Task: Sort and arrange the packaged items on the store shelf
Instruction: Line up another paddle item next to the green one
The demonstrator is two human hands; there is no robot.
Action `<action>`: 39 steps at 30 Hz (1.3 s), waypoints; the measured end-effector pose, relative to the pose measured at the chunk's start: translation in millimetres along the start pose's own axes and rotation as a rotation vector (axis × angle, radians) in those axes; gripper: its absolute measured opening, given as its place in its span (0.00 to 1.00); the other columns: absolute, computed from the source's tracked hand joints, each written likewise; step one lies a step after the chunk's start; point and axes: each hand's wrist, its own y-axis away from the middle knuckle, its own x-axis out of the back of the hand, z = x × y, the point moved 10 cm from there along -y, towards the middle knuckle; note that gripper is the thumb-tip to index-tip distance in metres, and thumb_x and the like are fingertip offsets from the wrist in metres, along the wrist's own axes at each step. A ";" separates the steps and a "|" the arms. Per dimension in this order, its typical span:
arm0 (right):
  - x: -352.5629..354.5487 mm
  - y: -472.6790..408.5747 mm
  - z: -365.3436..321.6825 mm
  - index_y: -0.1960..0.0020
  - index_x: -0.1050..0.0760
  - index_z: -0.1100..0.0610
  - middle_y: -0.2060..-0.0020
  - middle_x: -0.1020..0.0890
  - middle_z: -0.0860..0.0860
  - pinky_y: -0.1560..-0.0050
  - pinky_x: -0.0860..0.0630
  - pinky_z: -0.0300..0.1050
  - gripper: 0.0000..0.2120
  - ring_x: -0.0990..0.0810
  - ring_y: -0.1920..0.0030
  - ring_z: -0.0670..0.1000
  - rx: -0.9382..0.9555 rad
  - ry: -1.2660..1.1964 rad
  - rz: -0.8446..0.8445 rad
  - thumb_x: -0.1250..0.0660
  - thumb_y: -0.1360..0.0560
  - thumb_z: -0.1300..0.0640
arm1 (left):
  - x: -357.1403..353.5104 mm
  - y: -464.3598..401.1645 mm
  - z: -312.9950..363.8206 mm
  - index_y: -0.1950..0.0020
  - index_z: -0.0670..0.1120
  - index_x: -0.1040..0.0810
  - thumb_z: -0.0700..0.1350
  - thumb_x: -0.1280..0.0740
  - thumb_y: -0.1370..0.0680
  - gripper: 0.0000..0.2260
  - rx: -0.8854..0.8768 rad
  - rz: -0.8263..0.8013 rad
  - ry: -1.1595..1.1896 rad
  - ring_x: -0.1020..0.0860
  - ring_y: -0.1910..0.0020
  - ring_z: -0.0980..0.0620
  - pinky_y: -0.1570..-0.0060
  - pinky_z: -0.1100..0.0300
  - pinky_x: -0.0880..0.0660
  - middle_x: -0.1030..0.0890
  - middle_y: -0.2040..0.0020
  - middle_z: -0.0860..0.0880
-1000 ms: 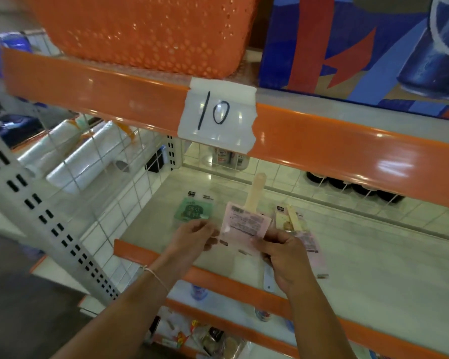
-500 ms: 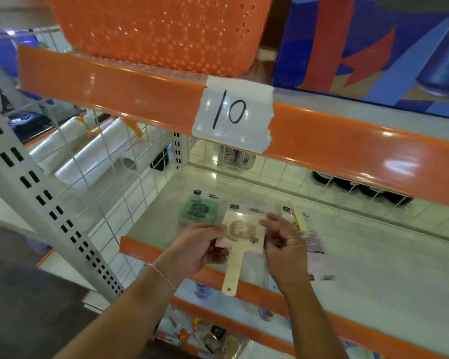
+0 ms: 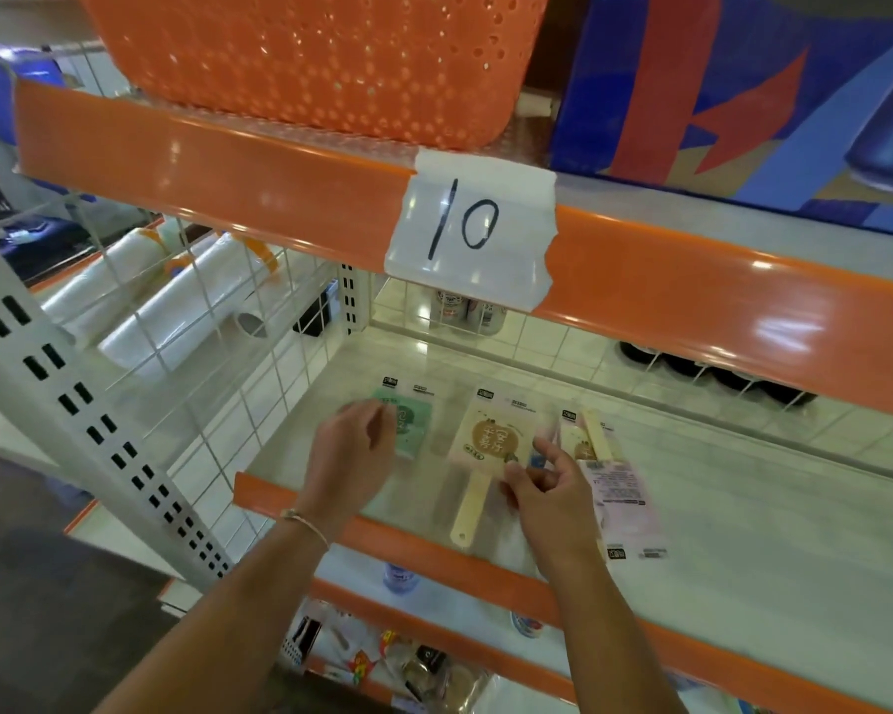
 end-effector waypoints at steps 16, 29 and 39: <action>-44.0 -1.4 -29.4 0.33 0.28 0.57 0.42 0.19 0.53 0.51 0.34 0.38 0.19 0.22 0.45 0.51 0.161 0.687 -0.068 0.35 0.21 0.52 | 4.6 -12.6 -90.1 0.55 0.47 0.21 0.56 0.45 0.22 0.19 -0.049 -0.069 -0.163 0.26 0.54 0.53 0.52 0.57 0.27 0.22 0.57 0.51; -54.8 -9.5 -9.0 0.53 0.24 0.55 0.55 0.21 0.55 0.60 0.34 0.41 0.14 0.23 0.57 0.52 0.175 0.840 -0.073 0.35 0.25 0.44 | 6.7 -8.7 -81.5 0.50 0.39 0.18 0.54 0.44 0.21 0.23 -0.086 -0.031 -0.189 0.24 0.44 0.44 0.41 0.52 0.27 0.20 0.50 0.43; -52.9 -2.5 -14.0 0.48 0.22 0.57 0.55 0.21 0.51 0.57 0.28 0.42 0.13 0.21 0.55 0.51 0.184 0.758 -0.104 0.32 0.25 0.48 | 13.2 -7.4 -69.9 0.55 0.38 0.18 0.51 0.43 0.22 0.20 -0.135 0.029 -0.210 0.22 0.50 0.43 0.46 0.53 0.25 0.19 0.56 0.43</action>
